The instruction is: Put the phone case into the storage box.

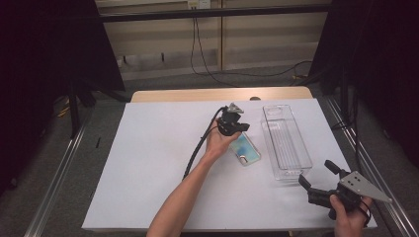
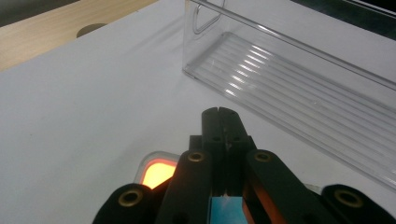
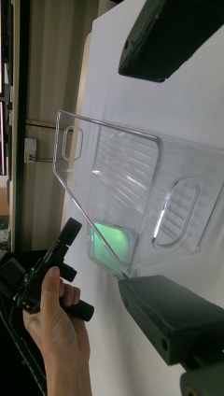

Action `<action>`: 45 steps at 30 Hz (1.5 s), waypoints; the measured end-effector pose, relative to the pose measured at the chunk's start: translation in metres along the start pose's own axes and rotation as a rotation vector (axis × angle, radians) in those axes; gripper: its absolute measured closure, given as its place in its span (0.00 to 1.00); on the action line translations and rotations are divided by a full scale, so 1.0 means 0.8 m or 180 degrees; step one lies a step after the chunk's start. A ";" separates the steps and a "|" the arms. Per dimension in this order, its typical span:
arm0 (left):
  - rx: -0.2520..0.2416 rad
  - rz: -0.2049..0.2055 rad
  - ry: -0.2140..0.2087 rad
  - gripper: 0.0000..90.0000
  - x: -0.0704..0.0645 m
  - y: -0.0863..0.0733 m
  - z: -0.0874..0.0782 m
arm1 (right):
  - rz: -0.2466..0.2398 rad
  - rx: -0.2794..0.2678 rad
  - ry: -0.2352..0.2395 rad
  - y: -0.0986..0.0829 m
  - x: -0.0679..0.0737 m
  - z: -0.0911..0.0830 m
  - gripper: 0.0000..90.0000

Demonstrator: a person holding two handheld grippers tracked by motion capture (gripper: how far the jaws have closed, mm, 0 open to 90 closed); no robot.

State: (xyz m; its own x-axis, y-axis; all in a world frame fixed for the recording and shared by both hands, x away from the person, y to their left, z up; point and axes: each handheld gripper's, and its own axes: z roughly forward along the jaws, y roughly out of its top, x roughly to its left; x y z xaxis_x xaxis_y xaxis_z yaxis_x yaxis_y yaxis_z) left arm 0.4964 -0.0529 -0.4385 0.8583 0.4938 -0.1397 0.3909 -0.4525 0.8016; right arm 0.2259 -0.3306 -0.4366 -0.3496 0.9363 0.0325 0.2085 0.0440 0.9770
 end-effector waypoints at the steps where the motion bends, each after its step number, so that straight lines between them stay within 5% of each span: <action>1: 0.0011 0.0010 0.0035 1.00 0.001 -0.001 0.001 | 0.0006 0.0000 0.0001 0.000 0.000 0.000 0.00; 7: 0.0022 -0.0051 0.0097 1.00 0.007 -0.005 0.011 | 0.0006 0.0004 0.0000 0.000 0.000 0.000 0.00; 9: 0.0085 0.0044 0.0173 1.00 0.006 -0.007 0.015 | 0.0012 0.0003 0.0000 0.000 0.000 0.000 0.00; 18: 0.0167 0.0063 0.0127 1.00 0.001 -0.012 0.031 | 0.0011 0.0002 0.0025 0.000 0.000 -0.001 0.00; 33: 0.0228 -0.0004 0.0114 1.00 0.010 -0.015 0.025 | 0.0007 0.0006 0.0026 0.000 0.000 -0.001 0.00; 45: 0.0268 0.0062 0.0114 1.00 0.009 -0.015 0.020 | 0.0008 0.0006 0.0019 0.000 0.000 -0.001 0.00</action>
State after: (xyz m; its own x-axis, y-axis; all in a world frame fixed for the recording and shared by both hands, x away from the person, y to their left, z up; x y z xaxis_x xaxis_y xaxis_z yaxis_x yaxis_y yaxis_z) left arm 0.5035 -0.0562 -0.4584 0.8541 0.5099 -0.1026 0.4022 -0.5224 0.7519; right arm 0.2255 -0.3310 -0.4367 -0.3545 0.9344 0.0361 0.2112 0.0424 0.9765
